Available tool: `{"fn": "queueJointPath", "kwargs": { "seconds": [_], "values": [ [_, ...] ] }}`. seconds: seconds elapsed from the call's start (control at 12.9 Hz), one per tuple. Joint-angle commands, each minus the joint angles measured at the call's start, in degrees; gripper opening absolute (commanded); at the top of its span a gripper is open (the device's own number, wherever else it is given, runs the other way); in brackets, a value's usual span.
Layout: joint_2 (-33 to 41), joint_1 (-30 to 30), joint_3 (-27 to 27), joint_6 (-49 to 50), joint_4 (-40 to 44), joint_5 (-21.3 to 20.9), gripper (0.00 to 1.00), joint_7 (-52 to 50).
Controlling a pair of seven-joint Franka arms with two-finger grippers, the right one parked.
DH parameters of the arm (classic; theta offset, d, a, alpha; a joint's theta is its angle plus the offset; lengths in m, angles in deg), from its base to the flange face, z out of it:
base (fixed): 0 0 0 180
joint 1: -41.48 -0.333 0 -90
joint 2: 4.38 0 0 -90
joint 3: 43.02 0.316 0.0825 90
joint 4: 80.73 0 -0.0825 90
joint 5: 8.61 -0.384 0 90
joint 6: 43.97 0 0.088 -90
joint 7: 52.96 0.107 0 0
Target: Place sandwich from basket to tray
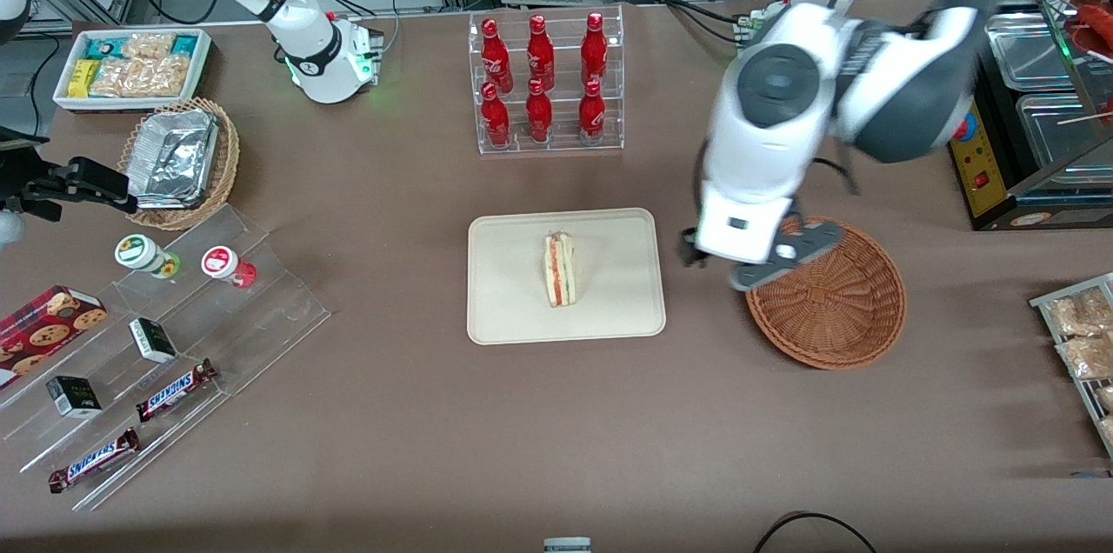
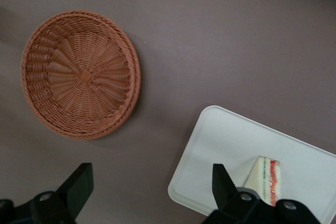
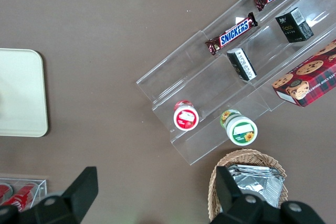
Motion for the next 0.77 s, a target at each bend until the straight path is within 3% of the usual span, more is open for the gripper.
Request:
{"fn": "queueJointPath", "kwargs": {
  "seconds": [0.0,0.39,0.7],
  "values": [
    [4.63,-4.99,-0.32,1.45,-2.01,3.35,1.0,5.39],
    [11.22,-15.53,-0.23,7.86,-3.49,7.22,1.0,20.76],
    [15.0,-21.35,-0.14,8.13,-8.06,9.49,1.0,27.27]
  ]
}}
